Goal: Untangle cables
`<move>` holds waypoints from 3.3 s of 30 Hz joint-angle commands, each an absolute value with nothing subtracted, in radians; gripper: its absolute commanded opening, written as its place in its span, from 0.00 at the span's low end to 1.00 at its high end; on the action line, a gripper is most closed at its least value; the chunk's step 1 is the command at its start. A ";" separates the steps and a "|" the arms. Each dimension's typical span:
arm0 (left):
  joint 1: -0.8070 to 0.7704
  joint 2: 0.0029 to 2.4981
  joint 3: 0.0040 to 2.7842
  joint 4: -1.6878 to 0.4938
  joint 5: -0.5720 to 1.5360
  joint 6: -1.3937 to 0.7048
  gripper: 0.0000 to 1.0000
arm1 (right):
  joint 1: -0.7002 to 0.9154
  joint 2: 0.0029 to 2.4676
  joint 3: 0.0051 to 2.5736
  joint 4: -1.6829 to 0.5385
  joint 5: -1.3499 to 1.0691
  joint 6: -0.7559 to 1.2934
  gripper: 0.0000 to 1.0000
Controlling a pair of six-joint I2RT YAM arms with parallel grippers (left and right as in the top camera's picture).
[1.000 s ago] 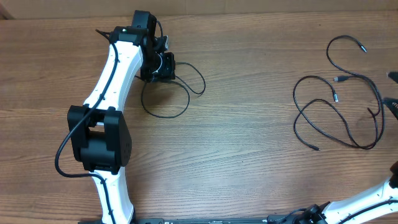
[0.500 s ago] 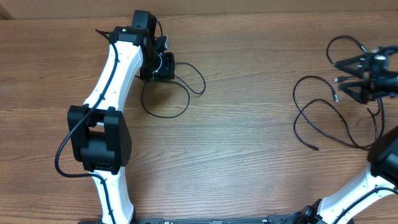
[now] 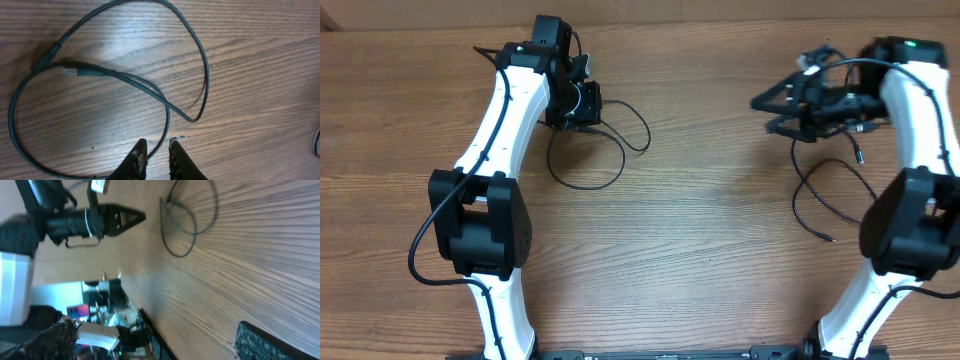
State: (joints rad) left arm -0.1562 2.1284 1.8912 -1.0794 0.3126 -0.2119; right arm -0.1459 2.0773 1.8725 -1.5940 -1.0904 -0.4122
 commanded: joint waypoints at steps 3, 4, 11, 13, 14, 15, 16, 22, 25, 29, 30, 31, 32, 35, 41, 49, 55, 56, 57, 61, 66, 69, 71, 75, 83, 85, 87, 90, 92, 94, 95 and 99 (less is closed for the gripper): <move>-0.152 2.127 1.887 -1.040 0.302 -0.286 0.25 | -0.024 2.082 1.871 -1.443 -1.001 -0.179 1.00; -0.152 2.127 1.887 -1.029 0.302 -0.286 0.25 | 0.004 2.082 1.871 -1.394 -0.940 -0.099 1.00; -0.153 2.127 1.887 -1.016 0.195 -0.368 0.46 | 0.189 2.082 1.871 -1.265 -0.334 0.438 1.00; -0.153 2.127 1.887 -1.019 0.170 -0.395 0.60 | 0.231 2.082 1.871 -1.257 -0.224 0.509 1.00; -0.153 2.127 1.887 -1.020 0.170 -0.412 0.66 | 0.263 2.082 1.871 -1.252 -0.159 0.553 1.00; -0.154 2.127 1.887 -1.019 0.169 -0.419 0.69 | 0.278 2.082 1.870 -1.248 -0.133 0.572 1.00; -0.157 2.127 1.887 -1.015 0.168 -0.427 0.77 | 0.305 2.082 1.867 -1.238 -0.095 0.596 1.00; -0.165 2.127 1.887 -0.987 0.146 -0.503 0.89 | 0.364 2.082 1.793 -1.166 -0.068 0.625 1.00; -0.170 2.128 1.887 -0.978 0.146 -0.542 0.91 | 0.371 2.082 1.680 -1.076 -0.069 0.629 1.00; -0.187 2.148 1.887 -0.970 0.146 -0.578 0.92 | 0.371 2.082 1.553 -0.947 -0.101 0.629 1.00; -0.192 2.151 1.887 -0.967 0.148 -0.586 0.92 | 0.371 2.082 1.534 -0.923 -0.113 0.629 1.00; -0.197 2.156 1.887 -0.966 0.148 -0.593 0.92 | 0.371 2.082 1.511 -0.892 -0.129 0.629 1.00; -0.205 2.167 1.887 -0.964 0.150 -0.608 0.91 | 0.371 2.082 1.487 -0.857 -0.149 0.629 1.00; -0.229 2.187 1.887 -0.983 0.149 -0.622 0.90 | 0.372 2.082 1.415 -0.759 -0.187 0.629 1.00; -0.265 2.204 1.885 -1.060 0.068 -0.662 0.90 | 0.372 2.082 1.363 -0.699 -0.204 0.629 1.00; -0.290 2.204 1.854 -1.021 0.066 -0.689 0.80 | 0.372 2.082 1.362 -0.693 -0.204 0.628 1.00; -0.286 2.204 1.787 -0.950 0.005 -0.753 0.78 | 0.372 2.082 1.362 -0.694 -0.204 0.628 1.00; -0.285 2.204 1.779 -0.934 -0.002 -0.769 0.77 | 0.372 2.082 1.362 -0.694 -0.204 0.628 1.00; -0.283 2.204 1.773 -0.918 -0.004 -0.774 0.77 | 0.372 2.082 1.362 -0.694 -0.204 0.628 1.00; -0.279 2.204 1.755 -0.824 -0.004 -0.788 0.66 | 0.372 2.082 1.362 -0.694 -0.204 0.628 1.00; -0.279 2.204 1.755 -0.838 -0.005 -0.789 0.49 | 0.372 2.082 1.362 -0.694 -0.204 0.628 1.00; -0.279 2.204 1.755 -0.861 -0.047 -0.785 0.45 | 0.372 2.082 1.362 -0.693 -0.204 0.628 1.00; -0.279 2.204 1.755 -0.867 -0.109 -0.781 0.22 | 0.372 2.082 1.362 -0.693 -0.204 0.628 1.00; -0.279 2.204 1.755 -0.867 -0.115 -0.741 0.39 | 0.372 2.082 1.362 -0.696 -0.204 0.628 1.00; -0.257 2.204 1.755 -0.801 -0.195 -0.741 0.49 | 0.372 2.082 1.362 -0.696 -0.204 0.628 1.00; -0.247 2.204 1.755 -0.800 -0.184 -0.745 0.46 | 0.372 2.082 1.362 -0.695 -0.204 0.628 1.00; -0.241 2.204 1.755 -0.810 -0.168 -0.744 0.45 | 0.372 2.082 1.362 -0.694 -0.204 0.628 1.00; -0.241 2.204 1.755 -0.815 -0.159 -0.744 0.43 | 0.372 2.082 1.362 -0.693 -0.204 0.628 1.00; -0.241 2.204 1.755 -0.815 -0.161 -0.740 0.36 | 0.372 2.082 1.362 -0.693 -0.204 0.628 1.00; -0.239 2.204 1.755 -0.814 -0.160 -0.741 0.32 | 0.372 2.082 1.362 -0.693 -0.204 0.628 1.00; -0.238 2.204 1.755 -0.815 -0.160 -0.741 0.29 | 0.372 2.082 1.362 -0.693 -0.204 0.628 1.00; -0.236 2.204 1.725 -0.810 -0.160 -0.810 0.20 | 0.372 2.082 1.362 -0.693 -0.204 0.628 1.00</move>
State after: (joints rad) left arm -0.2386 2.1952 1.7657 -0.8143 -0.1539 -0.7532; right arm 0.3687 2.0514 1.4040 -0.6922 -0.1871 0.6247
